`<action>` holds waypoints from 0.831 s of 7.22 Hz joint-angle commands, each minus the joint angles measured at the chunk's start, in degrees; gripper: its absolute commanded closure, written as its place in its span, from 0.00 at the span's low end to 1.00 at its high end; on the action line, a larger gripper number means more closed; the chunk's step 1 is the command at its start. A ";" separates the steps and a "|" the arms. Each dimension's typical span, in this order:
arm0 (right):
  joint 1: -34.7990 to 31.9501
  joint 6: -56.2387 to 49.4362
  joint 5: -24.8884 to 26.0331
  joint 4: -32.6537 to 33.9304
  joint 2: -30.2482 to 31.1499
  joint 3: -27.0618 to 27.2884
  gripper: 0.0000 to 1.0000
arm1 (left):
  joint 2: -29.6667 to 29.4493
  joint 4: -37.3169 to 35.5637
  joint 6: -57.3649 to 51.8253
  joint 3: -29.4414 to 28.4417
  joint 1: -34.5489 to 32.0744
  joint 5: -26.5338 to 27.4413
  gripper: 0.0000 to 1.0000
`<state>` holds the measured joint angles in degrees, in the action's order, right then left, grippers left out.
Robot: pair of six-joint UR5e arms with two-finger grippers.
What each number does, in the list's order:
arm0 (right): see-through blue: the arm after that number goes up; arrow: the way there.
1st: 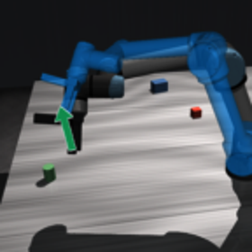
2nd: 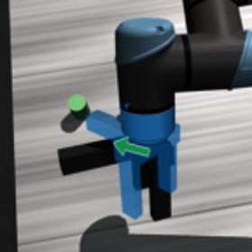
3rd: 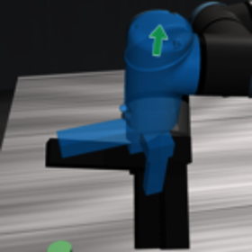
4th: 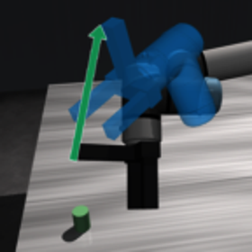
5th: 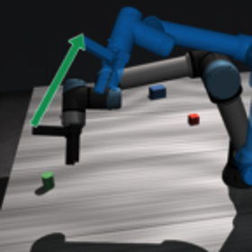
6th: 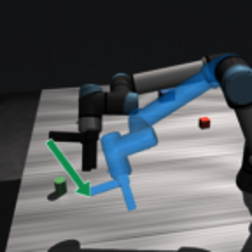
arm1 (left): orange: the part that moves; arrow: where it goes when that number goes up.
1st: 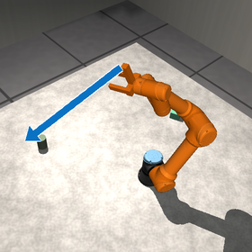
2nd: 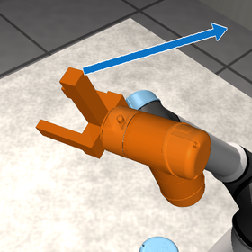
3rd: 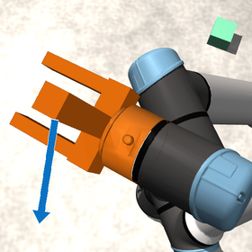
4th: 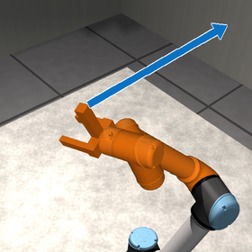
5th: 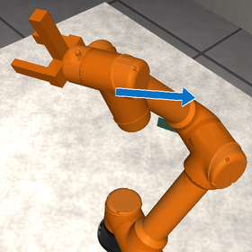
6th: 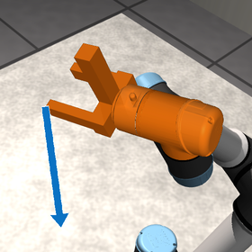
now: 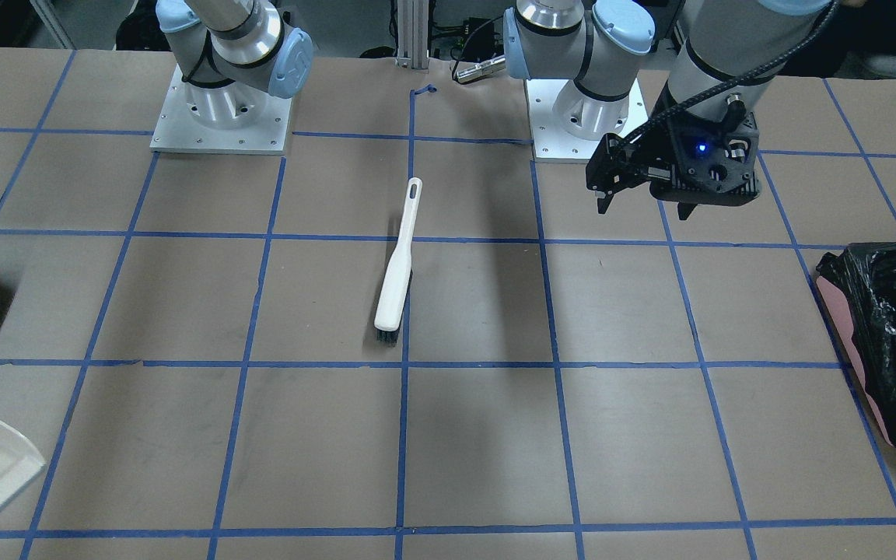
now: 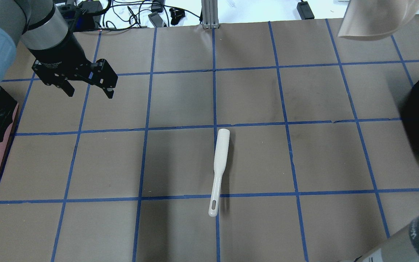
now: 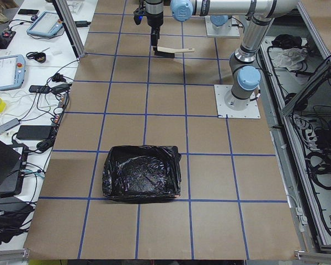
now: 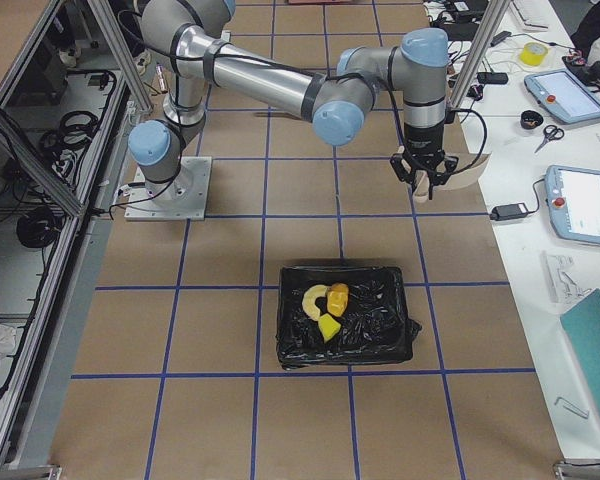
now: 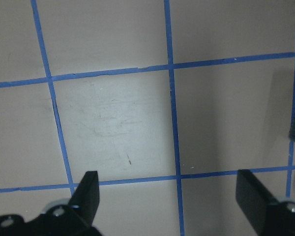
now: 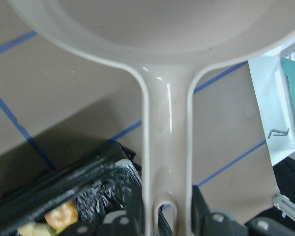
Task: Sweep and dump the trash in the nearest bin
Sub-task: 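Tip the dustpan over the black bin with the right gripper, then bring the empty dustpan back to the table center with the right gripper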
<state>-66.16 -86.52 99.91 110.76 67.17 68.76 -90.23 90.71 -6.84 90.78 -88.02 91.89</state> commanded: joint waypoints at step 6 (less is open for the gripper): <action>-24.34 68.75 -9.70 -6.95 -4.23 5.86 1.00 | 0.49 0.16 -0.02 0.36 0.22 -0.39 0.00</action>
<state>-87.08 -29.44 93.85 104.35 64.14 73.98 -89.82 90.88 -6.85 91.13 -87.98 91.87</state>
